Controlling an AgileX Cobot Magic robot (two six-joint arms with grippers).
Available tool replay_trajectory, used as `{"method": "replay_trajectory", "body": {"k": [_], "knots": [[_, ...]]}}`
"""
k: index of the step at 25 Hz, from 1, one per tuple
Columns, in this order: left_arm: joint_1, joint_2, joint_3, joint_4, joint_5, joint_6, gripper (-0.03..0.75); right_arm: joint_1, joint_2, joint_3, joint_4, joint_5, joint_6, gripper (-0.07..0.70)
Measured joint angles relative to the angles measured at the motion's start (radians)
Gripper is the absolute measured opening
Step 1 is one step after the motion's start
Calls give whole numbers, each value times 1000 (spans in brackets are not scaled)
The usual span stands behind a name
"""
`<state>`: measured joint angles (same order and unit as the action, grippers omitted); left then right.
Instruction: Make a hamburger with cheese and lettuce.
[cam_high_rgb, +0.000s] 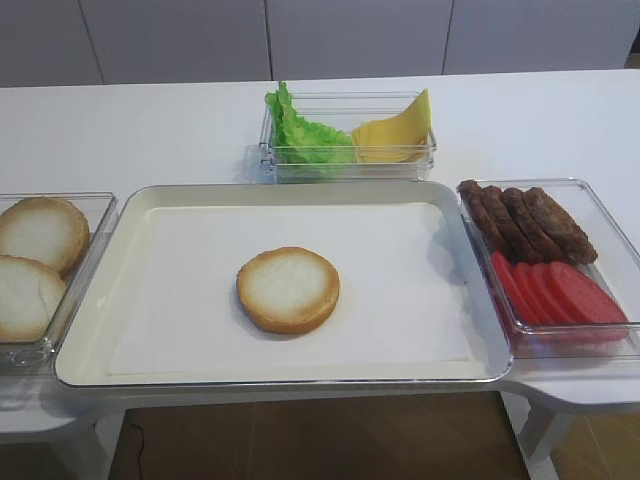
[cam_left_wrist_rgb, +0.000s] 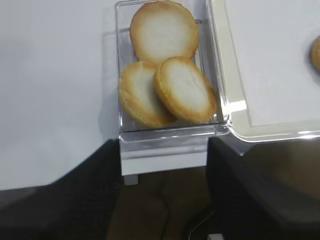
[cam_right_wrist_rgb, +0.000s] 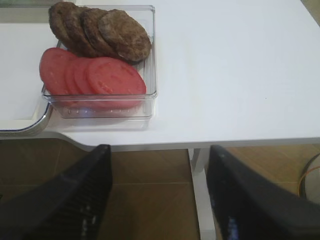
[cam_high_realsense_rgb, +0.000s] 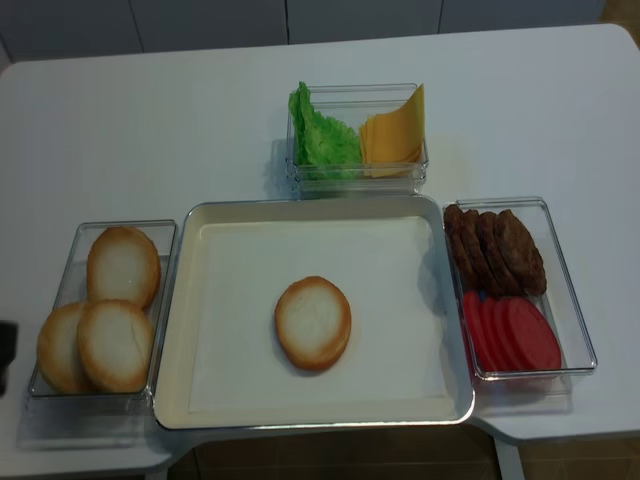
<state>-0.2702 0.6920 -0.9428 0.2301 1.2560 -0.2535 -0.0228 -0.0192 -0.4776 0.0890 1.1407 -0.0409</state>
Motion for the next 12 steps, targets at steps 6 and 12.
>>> {"method": "replay_trajectory", "body": {"k": [6, 12], "knots": [[0, -259, 133, 2, 6, 0, 402, 0, 0, 0, 0, 0, 0, 474], [2, -528, 262, -27, 15, 9, 402, 0, 0, 0, 0, 0, 0, 474]]}}
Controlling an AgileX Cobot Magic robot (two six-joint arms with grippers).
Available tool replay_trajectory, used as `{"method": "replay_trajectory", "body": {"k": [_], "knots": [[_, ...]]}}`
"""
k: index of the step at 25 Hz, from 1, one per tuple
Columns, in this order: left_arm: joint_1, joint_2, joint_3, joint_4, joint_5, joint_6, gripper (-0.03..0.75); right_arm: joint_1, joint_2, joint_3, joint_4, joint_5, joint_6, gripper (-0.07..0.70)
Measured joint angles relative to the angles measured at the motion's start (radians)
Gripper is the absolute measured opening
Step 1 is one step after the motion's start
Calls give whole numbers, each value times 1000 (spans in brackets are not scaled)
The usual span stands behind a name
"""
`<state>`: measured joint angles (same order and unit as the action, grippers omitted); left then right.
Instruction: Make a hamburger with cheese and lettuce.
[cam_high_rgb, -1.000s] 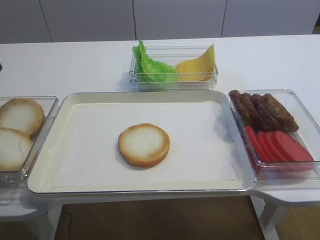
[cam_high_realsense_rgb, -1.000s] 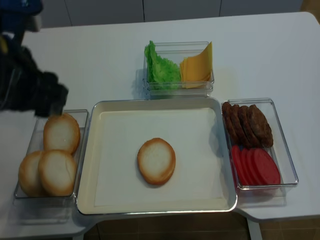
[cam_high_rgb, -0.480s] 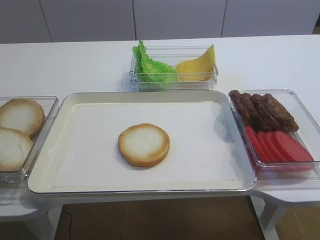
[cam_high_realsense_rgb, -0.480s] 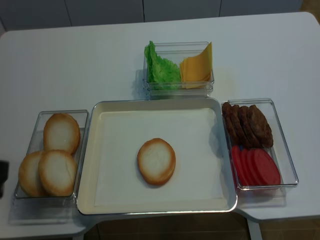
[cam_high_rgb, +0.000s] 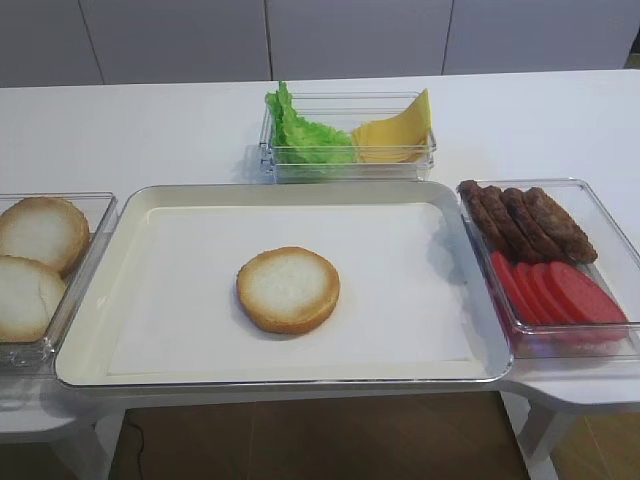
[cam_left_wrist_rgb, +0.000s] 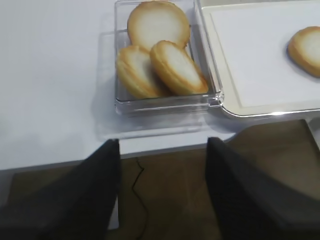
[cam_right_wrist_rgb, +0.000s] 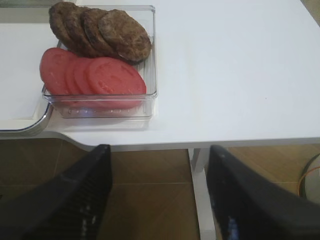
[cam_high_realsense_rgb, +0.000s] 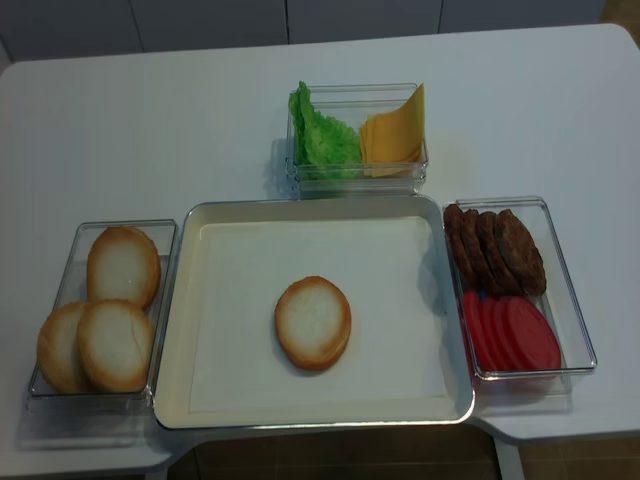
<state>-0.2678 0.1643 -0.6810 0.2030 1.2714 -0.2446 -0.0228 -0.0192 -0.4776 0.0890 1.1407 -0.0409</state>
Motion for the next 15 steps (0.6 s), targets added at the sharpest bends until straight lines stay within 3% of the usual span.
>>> {"method": "replay_trajectory", "body": {"k": [5, 11, 15], "knots": [[3, -164, 76, -78, 6, 52, 402, 0, 0, 0, 0, 0, 0, 474], [4, -181, 149, -155, 9, 82, 402, 0, 0, 0, 0, 0, 0, 474], [4, -181, 156, -160, -55, 125, 402, 0, 0, 0, 0, 0, 0, 474]]}}
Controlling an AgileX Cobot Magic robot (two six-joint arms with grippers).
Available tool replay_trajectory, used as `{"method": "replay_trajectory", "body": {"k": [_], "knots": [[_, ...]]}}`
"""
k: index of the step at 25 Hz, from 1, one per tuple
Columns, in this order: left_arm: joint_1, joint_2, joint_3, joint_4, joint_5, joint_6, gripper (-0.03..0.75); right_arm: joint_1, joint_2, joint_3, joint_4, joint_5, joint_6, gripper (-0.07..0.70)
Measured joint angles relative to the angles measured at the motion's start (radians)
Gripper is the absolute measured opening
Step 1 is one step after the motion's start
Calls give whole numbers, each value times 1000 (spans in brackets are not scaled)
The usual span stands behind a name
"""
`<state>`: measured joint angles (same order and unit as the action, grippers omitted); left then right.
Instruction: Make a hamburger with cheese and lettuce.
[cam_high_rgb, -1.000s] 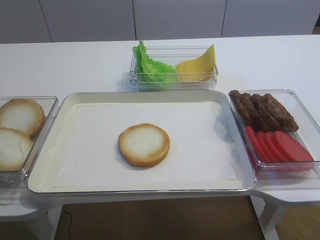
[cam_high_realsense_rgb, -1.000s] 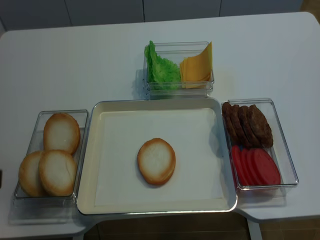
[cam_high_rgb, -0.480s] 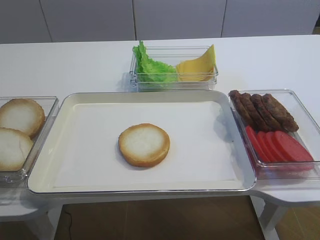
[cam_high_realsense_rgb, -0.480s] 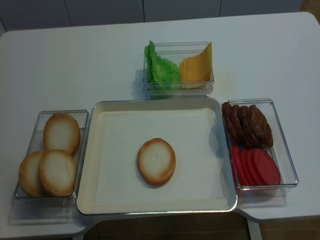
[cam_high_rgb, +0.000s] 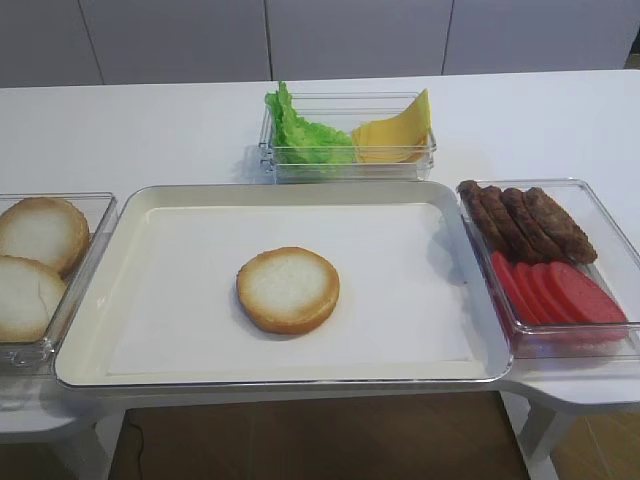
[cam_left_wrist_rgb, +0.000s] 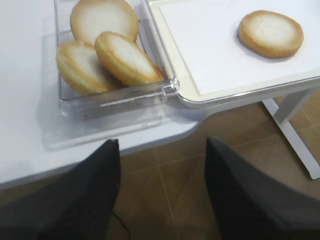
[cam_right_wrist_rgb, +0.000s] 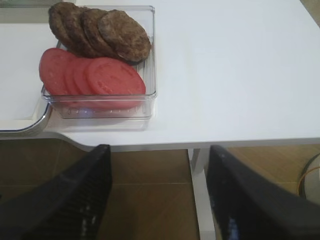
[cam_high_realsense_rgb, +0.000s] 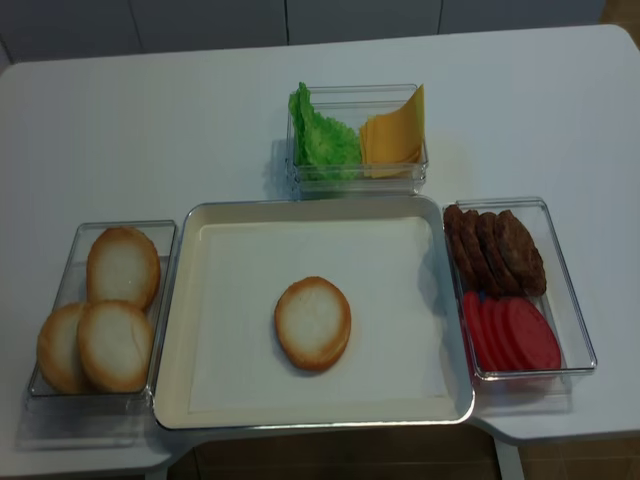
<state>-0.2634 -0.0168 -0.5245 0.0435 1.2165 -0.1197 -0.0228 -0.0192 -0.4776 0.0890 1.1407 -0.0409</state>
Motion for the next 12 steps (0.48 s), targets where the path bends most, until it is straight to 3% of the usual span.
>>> {"method": "replay_trajectory", "body": {"k": [2, 12], "knots": [[0, 0, 11, 0, -37, 35, 402, 0, 0, 0, 0, 0, 0, 474], [0, 0, 37, -20, -37, 70, 402, 0, 0, 0, 0, 0, 0, 474]]}}
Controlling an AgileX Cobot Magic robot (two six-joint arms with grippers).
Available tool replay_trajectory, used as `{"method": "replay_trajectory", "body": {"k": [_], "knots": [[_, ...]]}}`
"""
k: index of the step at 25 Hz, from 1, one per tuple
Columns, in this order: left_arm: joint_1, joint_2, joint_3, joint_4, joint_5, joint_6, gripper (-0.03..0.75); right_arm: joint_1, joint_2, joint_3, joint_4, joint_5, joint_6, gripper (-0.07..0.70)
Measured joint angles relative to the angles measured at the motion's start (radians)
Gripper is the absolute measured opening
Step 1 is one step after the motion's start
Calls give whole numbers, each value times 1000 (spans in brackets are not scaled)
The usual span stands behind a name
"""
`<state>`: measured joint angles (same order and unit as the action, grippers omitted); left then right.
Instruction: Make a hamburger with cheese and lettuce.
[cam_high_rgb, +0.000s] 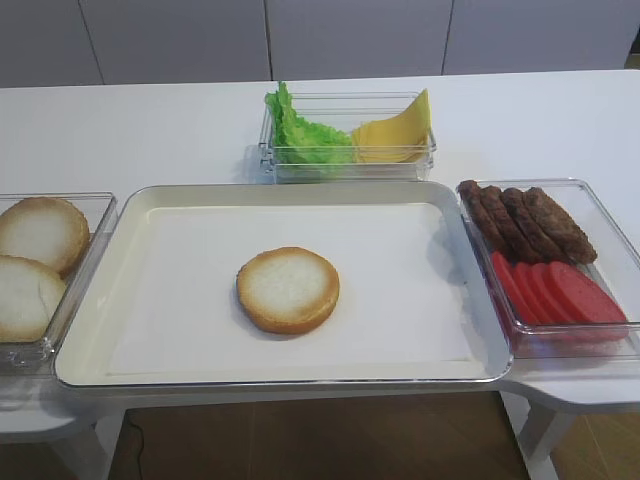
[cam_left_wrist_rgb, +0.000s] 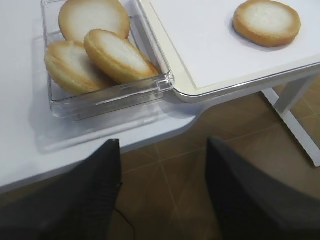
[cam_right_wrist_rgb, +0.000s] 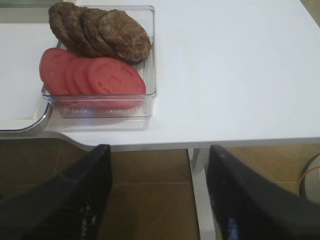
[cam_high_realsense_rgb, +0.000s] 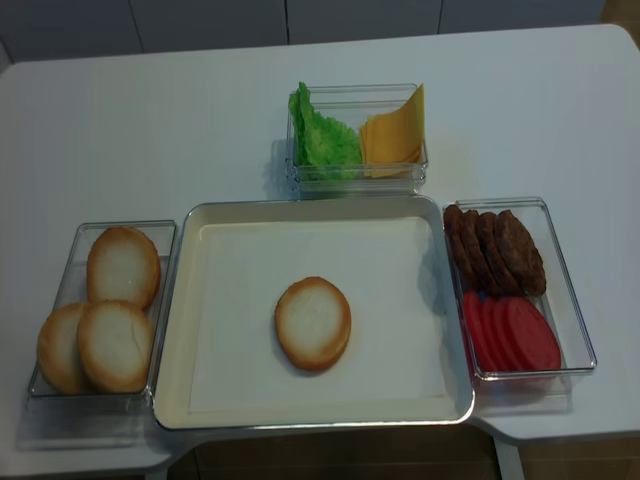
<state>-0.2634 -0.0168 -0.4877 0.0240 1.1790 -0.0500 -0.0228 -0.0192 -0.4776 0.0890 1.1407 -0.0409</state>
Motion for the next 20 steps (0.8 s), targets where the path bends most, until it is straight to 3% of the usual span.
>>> {"method": "replay_trajectory", "body": {"k": [8, 20], "knots": [[9, 0, 0, 0, 0, 2, 402, 0, 0, 0, 0, 0, 0, 474], [206, 0, 0, 0, 0, 4, 402, 0, 0, 0, 0, 0, 0, 474]]}}
